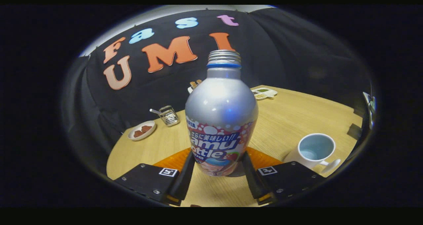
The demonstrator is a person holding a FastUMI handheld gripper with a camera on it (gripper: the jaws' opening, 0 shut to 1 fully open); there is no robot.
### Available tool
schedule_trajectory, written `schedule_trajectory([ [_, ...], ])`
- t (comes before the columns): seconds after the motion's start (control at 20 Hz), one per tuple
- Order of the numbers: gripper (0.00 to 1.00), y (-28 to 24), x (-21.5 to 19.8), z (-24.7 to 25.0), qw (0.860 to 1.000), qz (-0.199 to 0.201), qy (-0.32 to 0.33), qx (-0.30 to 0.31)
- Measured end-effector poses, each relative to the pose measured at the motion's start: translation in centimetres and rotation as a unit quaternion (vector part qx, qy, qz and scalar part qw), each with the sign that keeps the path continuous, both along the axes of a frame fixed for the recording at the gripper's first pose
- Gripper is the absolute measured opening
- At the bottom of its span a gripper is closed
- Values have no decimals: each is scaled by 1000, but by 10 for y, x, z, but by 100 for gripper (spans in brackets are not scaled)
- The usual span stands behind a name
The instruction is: Take the bottle from table, then pour the juice into the cup, finally place the bottle on the coaster
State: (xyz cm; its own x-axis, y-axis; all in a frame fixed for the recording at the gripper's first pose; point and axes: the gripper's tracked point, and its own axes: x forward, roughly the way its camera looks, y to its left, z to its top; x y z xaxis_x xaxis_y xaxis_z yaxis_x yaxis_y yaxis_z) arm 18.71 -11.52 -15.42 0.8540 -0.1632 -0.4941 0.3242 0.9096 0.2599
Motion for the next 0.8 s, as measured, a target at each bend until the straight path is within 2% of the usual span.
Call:
schedule_trajectory([
  [0.35, 75, -15, 12, -24, 994, 11, 24, -103],
  [0.8, 77, -6, 21, -53, 989, 40, 41, -138],
])
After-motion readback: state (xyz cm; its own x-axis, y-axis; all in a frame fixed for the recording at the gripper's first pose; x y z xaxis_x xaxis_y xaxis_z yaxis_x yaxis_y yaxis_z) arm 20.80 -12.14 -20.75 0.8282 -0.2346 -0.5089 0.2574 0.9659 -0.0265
